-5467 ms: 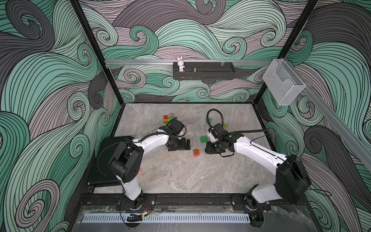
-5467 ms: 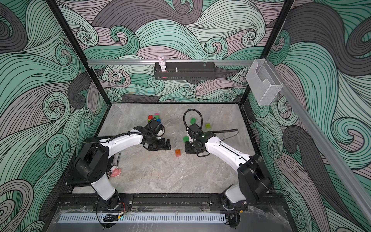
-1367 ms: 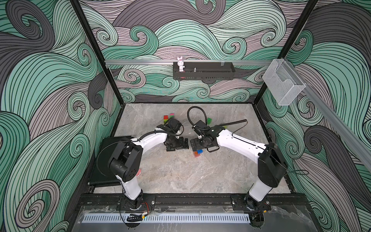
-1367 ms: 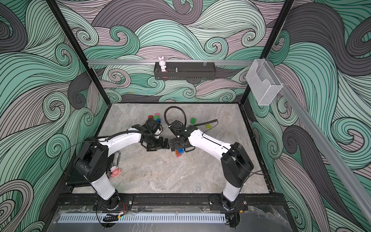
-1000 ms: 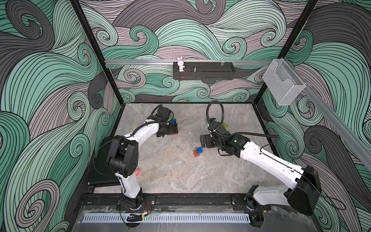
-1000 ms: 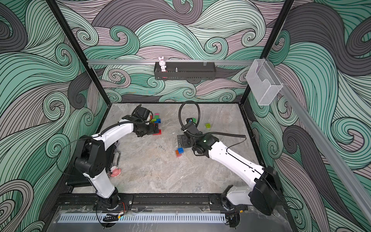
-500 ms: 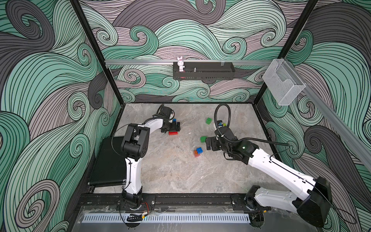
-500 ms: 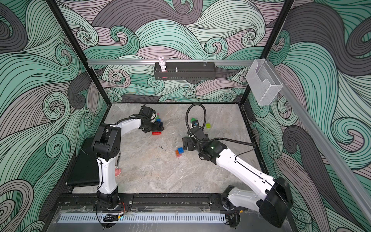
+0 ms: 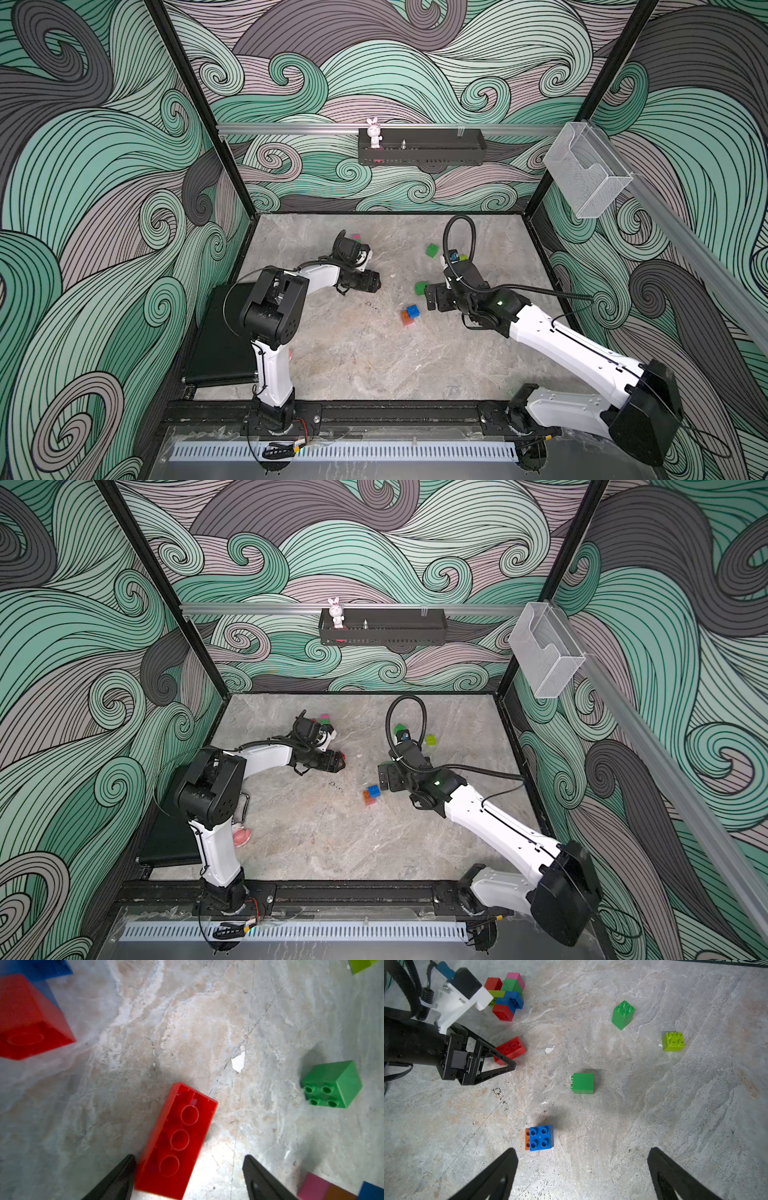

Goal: Assemble the number 4 with lego
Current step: Pick up the lego brick from the center of the board.

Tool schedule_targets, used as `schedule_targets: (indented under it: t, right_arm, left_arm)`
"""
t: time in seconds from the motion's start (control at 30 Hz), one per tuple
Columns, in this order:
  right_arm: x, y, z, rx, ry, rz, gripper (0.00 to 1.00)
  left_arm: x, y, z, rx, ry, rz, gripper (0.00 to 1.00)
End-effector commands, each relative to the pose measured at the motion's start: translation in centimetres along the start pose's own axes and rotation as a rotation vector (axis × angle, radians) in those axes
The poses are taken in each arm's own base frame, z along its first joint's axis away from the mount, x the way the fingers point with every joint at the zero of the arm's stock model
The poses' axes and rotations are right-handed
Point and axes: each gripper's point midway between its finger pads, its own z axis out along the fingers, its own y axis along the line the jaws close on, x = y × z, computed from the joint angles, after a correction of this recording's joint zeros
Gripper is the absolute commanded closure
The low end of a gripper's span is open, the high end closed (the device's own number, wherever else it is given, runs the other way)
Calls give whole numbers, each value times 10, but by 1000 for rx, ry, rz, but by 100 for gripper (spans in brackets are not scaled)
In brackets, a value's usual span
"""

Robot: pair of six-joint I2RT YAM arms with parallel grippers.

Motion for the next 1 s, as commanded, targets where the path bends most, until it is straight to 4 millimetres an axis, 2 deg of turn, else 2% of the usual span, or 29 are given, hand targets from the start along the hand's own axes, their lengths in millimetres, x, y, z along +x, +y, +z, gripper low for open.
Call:
schedule_targets:
  t: [0.0,0.1,0.2,0.33,0.47,0.57,0.63,0.73,0.83,0.9,0.97]
  right_arm:
    - [-9,4,-1,-19,-20,-5,1]
    - [-9,3,-1,-19,-20,-5,1]
    - [-9,1,-3,-12,-22,-6,1]
    - [-7,0,-1,-20,-21,-4,1]
    - [-8,9,1,-100,-14,14,1]
    - [-14,25,0,-238,-20,37,1]
    - [-19,37,-2,-339,-17,60,1]
    - [-24,52,-4,-466,33,116,2]
    - [-24,58,2,-489,144,186,10]
    - [-26,61,5,-502,207,220,16]
    - [-36,71,5,-572,230,258,20]
  left_arm:
    - [-2,8,-1,-96,-21,87,20]
    - [-1,13,4,-141,-13,113,25]
    - [3,15,7,-169,1,137,36]
    - [7,19,12,-199,12,136,45]
    - [7,19,18,-198,23,133,63]
    - [5,14,16,-179,10,137,76]
    - [-1,5,7,-145,-22,138,81]
    - [-20,-20,-19,-55,-127,154,84]
    - [-36,-50,-53,31,-263,217,86]
    - [-39,-72,-71,74,-334,294,88]
    - [-37,-91,-85,102,-402,384,92]
